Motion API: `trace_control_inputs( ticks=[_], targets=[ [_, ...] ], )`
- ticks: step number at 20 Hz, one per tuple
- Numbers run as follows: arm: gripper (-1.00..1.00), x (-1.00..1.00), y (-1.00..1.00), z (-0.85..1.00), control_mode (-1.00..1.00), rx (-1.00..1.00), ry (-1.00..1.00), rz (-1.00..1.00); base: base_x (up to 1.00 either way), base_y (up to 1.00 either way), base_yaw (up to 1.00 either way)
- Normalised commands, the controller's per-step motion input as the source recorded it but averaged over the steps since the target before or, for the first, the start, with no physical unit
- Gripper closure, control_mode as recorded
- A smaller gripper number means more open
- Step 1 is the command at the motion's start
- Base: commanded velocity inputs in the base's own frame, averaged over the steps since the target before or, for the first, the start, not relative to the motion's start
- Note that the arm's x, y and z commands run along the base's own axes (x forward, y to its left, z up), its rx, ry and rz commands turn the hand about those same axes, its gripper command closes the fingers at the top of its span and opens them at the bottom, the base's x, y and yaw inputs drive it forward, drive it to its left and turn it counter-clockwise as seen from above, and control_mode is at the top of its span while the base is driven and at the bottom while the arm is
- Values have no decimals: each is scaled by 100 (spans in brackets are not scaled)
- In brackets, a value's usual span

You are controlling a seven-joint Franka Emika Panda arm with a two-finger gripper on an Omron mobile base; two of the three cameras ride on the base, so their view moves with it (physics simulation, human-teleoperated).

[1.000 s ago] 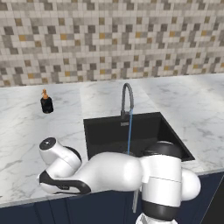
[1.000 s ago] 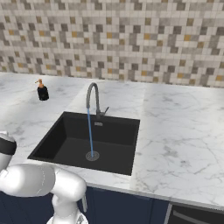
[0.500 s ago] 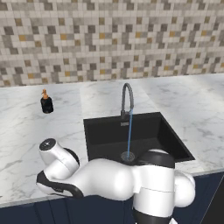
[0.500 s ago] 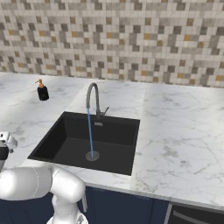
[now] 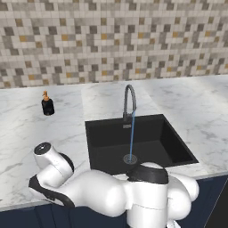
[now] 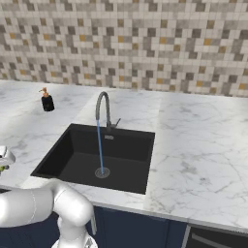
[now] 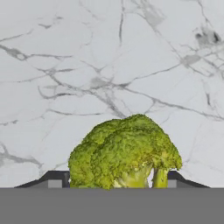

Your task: Turn on the sink faucet. Then move the broccoli from the counter to the sink. Turn off the sink. Move the vegetable from the sink to the pot next to the stove. Finally move the pot to the front left burner.

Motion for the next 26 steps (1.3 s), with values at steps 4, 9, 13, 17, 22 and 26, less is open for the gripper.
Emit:
trace_control_inputs(
  ticks=[4, 9, 13, 17, 22, 26],
  targets=[
    [100, 0, 0, -31, -100, 7, 1, 0, 0, 0, 0],
    [100, -3, -14, 13, -100, 11, -1, 0, 0, 0, 0],
    [100, -1, -38, 32, -100, 10, -3, -3, 0, 0, 0],
    [100, 0, -57, 12, -100, 2, -13, -5, 0, 0, 0],
    [100, 0, -71, 6, -100, 1, -8, -8, 0, 0, 0],
    [100, 2, -79, 27, -100, 5, -2, -8, 0, 0, 0]
  ],
)
